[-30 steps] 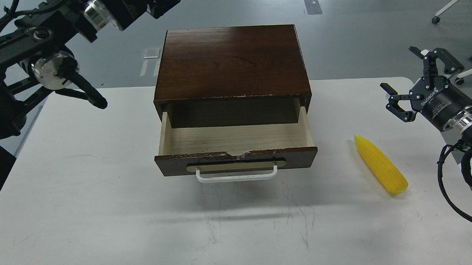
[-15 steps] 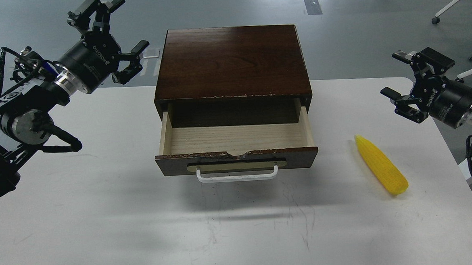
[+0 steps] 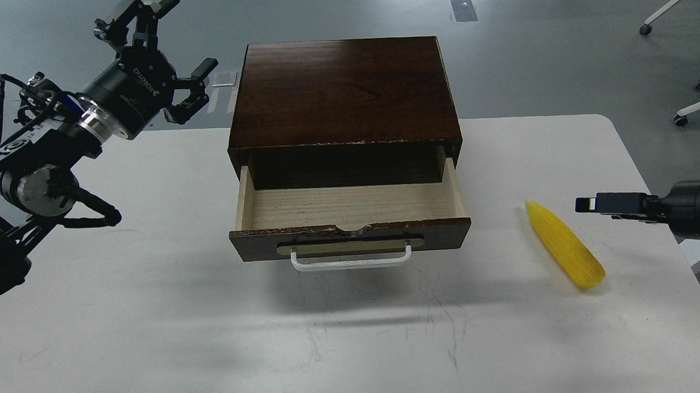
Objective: Put corn in drawer with both arms
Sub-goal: 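Lower the right gripper onto the yellow corn cob and grasp it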
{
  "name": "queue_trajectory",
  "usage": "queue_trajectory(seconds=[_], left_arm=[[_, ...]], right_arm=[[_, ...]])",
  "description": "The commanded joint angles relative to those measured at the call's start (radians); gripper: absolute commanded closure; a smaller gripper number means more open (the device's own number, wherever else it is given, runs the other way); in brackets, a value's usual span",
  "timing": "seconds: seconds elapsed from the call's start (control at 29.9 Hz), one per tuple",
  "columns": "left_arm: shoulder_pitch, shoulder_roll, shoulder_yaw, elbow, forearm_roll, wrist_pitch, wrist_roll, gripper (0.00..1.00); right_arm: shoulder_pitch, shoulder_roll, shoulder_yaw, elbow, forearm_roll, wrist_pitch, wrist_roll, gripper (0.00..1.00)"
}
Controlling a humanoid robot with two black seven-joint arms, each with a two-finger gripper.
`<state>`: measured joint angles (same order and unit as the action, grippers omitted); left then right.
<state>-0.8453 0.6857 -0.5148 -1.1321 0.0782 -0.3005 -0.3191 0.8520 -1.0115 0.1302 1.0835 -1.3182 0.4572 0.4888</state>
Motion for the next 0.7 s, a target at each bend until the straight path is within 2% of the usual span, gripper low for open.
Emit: queue_trajectory(seconds=[0.0, 0.47, 0.67], left_arm=[[0.0, 0.002, -0.002, 0.0, 0.0, 0.0, 0.0, 0.02], [0.0, 0.002, -0.004, -0.002, 0.0, -0.002, 0.0, 0.02], [0.0, 0.002, -0.016, -0.002, 0.0, -0.006, 0.0, 0.02]], right_arm=[[0.01, 0.014, -0.009, -0.008, -0.068, -0.002, 0.0, 0.0], [0.062, 0.129, -0.147, -0.105, -0.119, -0.029, 0.0, 0.01], [0.064, 0.166, -0.165, -0.126, -0.119, -0.031, 0.0, 0.04]])
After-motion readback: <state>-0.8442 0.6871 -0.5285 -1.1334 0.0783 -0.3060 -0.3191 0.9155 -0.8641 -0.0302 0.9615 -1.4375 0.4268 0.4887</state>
